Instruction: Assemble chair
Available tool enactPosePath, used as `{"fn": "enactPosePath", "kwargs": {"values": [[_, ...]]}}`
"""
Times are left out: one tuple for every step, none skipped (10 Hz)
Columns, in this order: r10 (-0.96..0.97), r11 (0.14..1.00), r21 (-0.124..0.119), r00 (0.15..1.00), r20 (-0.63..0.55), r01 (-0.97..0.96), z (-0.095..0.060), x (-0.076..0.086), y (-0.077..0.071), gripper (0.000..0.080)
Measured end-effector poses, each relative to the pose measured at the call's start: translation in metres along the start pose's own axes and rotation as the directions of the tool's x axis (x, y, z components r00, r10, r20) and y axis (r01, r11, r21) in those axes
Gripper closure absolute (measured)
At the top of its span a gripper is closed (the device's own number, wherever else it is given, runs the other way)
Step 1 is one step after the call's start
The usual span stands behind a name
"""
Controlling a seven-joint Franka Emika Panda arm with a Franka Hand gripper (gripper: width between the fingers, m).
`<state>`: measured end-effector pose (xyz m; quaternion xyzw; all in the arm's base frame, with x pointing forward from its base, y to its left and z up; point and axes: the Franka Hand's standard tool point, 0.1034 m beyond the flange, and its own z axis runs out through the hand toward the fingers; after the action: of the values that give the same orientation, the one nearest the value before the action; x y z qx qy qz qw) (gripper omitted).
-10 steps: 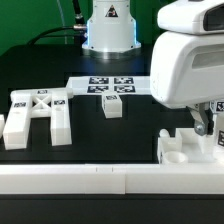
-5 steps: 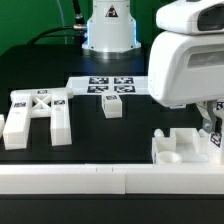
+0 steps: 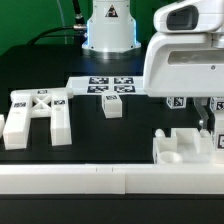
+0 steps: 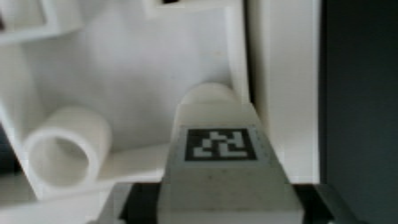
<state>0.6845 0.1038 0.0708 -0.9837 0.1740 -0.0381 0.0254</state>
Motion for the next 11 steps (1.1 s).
{"fn": "enactPosePath", "kwargs": {"values": [[0.092, 0.996, 0.001, 0.996, 0.004, -0.092, 0.0000, -0.0001, 0.0001, 0.0509], [0.200, 0.980, 0.001, 0.980, 0.019, -0.200, 0.0001, -0.0016, -0.0009, 0.0509], [0.279, 0.960, -0.005, 0.960, 0.026, -0.279, 0.0001, -0.0019, -0.0030, 0.0509], [0.362, 0.932, -0.013, 0.932, 0.031, -0.362, 0.0000, -0.0012, -0.0034, 0.0509], [0.428, 0.904, -0.015, 0.903, 0.030, -0.427, 0.0002, -0.0015, -0.0044, 0.0509], [0.507, 0.862, -0.017, 0.861, 0.028, -0.507, 0.0005, -0.0028, -0.0066, 0.0509], [0.508, 0.861, -0.017, 0.861, 0.028, -0.508, 0.0004, -0.0026, -0.0064, 0.0509], [0.473, 0.881, -0.017, 0.881, 0.029, -0.472, 0.0008, -0.0031, -0.0063, 0.0509], [0.443, 0.897, -0.016, 0.896, 0.030, -0.442, 0.0008, -0.0036, -0.0069, 0.0281], [0.387, 0.922, -0.015, 0.922, 0.031, -0.387, 0.0010, -0.0047, -0.0087, 0.0281], [0.288, 0.958, -0.012, 0.957, 0.032, -0.288, 0.0008, -0.0051, -0.0094, 0.0191]]}}
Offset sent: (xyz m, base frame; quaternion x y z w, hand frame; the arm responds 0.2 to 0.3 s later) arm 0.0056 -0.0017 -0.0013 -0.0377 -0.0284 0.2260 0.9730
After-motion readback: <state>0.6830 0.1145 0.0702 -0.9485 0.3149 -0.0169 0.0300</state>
